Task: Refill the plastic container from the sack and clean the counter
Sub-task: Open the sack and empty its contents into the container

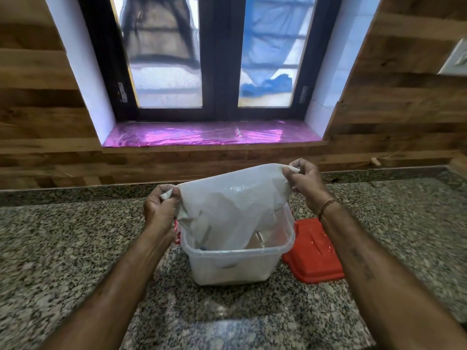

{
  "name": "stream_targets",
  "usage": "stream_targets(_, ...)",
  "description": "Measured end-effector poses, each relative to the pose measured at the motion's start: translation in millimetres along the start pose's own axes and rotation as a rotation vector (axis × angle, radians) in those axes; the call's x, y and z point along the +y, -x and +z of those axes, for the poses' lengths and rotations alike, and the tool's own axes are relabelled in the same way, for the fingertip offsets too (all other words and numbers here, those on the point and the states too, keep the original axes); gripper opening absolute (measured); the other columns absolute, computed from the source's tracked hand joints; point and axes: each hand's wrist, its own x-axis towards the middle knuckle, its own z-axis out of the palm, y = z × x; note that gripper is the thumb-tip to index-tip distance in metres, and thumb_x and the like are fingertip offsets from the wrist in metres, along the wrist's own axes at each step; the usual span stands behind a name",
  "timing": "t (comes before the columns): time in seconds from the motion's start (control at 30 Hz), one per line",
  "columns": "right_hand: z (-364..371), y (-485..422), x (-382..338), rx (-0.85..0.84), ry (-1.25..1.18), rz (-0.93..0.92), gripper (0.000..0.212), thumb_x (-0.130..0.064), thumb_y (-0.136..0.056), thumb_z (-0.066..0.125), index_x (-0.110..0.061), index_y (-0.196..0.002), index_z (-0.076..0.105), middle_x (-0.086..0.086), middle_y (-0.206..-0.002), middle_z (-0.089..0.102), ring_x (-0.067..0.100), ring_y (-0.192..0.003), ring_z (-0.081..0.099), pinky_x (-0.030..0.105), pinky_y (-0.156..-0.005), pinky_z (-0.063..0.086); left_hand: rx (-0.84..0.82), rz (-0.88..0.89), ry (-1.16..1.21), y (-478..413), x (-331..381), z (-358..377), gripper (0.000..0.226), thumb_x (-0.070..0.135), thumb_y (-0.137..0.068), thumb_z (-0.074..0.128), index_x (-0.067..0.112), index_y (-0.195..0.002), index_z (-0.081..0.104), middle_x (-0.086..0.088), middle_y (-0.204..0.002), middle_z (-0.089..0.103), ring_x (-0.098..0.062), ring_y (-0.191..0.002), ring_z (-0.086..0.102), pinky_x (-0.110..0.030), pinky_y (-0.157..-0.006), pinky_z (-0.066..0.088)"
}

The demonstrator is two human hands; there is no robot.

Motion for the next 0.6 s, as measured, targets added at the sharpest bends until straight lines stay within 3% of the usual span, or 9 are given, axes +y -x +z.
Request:
stream_targets(0.13, -4.4, 2.6, -2.0, -0.001, 0.135, -0.125, 0.019, -0.012, -0.090, 0.072, -0.022, -0.076, 0.062, 0.003, -0.076, 0.060, 0.017, -0.070, 0.049, 0.029, -0.057, 0.044, -0.042, 0.123, -0.181, -0.7, 7.8, -10.6, 0.024, 0.001, -0.094, 0.067, 0.018, -0.078, 0.061, 0.000, -0.075, 0.060, -0.008, -0.064, 0.052, -0.023, -0.058, 0.044)
stream_targets(0.27, -12.9, 6.4, -4.5, 0.029, 0.482, -0.282, 0.006, -0.029, -0.087, 0.071, -0.027, -0.083, 0.068, -0.005, -0.075, 0.067, 0.018, -0.075, 0.061, 0.032, -0.060, 0.047, -0.130, 0.310, -0.504, -7.9, 15.4, -26.5, 0.015, 0.007, -0.091, 0.069, 0.019, -0.085, 0.066, 0.000, -0.082, 0.068, -0.017, -0.073, 0.057, -0.034, -0.065, 0.051)
stream_targets(0.4, -22.1, 9.5, -15.7, -0.006, 0.811, -0.463, 0.010, -0.027, -0.090, 0.074, -0.026, -0.085, 0.066, -0.006, -0.086, 0.065, 0.021, -0.088, 0.059, 0.031, -0.066, 0.043, -0.208, 0.452, -0.690, -5.6, 26.8, -22.9, 0.013, 0.011, -0.091, 0.067, 0.024, -0.091, 0.070, 0.006, -0.091, 0.071, -0.015, -0.079, 0.064, -0.033, -0.069, 0.054)
stream_targets(0.5, -26.8, 9.4, -22.7, -0.065, 0.761, -0.473, 0.006, -0.027, -0.090, 0.074, -0.029, -0.094, 0.071, -0.012, -0.091, 0.070, 0.014, -0.088, 0.067, 0.036, -0.070, 0.058, -0.270, 0.540, -0.784, -3.9, 33.3, -10.7, 0.017, 0.008, -0.092, 0.066, 0.022, -0.092, 0.075, 0.004, -0.095, 0.066, -0.013, -0.090, 0.064, -0.031, -0.075, 0.051)
stream_targets(0.6, -29.7, 4.3, -19.4, -0.152, 0.722, -0.368, 0.004, -0.032, -0.088, 0.075, -0.029, -0.090, 0.073, -0.013, -0.089, 0.071, 0.012, -0.088, 0.067, 0.041, -0.077, 0.060, -0.228, 0.489, -0.842, -7.3, 35.5, -3.2, 0.011, 0.012, -0.091, 0.071, 0.020, -0.085, 0.074, 0.001, -0.091, 0.068, -0.020, -0.088, 0.065, -0.035, -0.075, 0.052)
